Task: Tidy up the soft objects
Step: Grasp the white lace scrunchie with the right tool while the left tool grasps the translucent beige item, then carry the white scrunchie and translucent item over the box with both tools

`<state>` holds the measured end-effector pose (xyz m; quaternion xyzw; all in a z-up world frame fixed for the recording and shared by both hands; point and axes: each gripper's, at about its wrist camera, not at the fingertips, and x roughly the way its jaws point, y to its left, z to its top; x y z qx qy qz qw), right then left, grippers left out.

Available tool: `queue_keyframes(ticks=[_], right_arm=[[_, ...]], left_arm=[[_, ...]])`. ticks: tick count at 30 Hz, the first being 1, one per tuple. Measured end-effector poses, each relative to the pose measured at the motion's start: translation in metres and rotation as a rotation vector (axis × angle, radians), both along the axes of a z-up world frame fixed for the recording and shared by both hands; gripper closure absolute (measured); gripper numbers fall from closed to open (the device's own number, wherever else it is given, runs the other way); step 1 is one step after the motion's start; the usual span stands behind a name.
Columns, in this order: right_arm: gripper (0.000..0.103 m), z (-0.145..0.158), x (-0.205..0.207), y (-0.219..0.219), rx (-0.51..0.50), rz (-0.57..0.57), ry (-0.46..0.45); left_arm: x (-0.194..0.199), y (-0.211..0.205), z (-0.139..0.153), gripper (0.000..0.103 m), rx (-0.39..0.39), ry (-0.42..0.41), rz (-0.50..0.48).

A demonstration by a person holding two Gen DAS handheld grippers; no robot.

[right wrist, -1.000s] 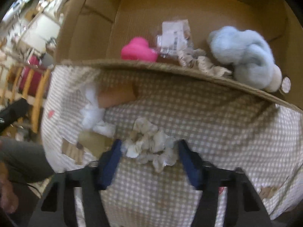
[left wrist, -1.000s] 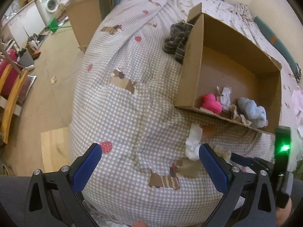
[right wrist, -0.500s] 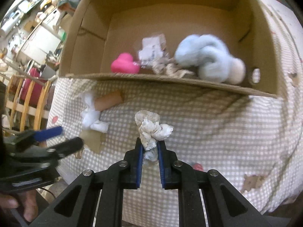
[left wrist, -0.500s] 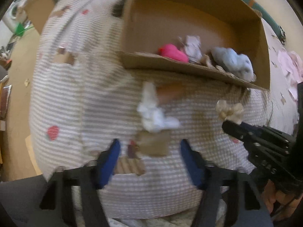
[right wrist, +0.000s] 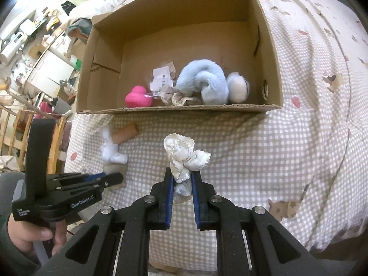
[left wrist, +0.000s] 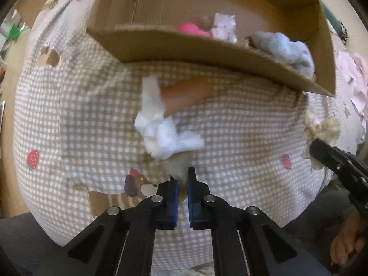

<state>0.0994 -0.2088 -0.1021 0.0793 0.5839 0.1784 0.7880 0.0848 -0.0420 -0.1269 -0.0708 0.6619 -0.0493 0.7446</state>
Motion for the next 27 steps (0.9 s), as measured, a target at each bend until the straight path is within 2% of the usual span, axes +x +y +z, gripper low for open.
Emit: queue_keyframes(ticks=[8,14,20,27], right_arm=[[0.087,0.011,-0.006,0.000,0.023,0.031,-0.021],[0.087,0.018,-0.009,-0.003,0.048,0.034,-0.034],[0.087,0.026,-0.014,-0.009,0.064,0.038,-0.046],[0.087,0.033,-0.019,-0.014,0.073,0.032,-0.052]], left_arm=[[-0.022,0.010,0.020,0.098,-0.082,-0.018,0.013],[-0.041,0.017,0.037,0.098,-0.107,-0.056,0.015],[-0.050,0.023,0.052,0.098,-0.081,-0.115,0.038],[-0.044,0.038,0.074,0.098,-0.039,-0.171,0.072]])
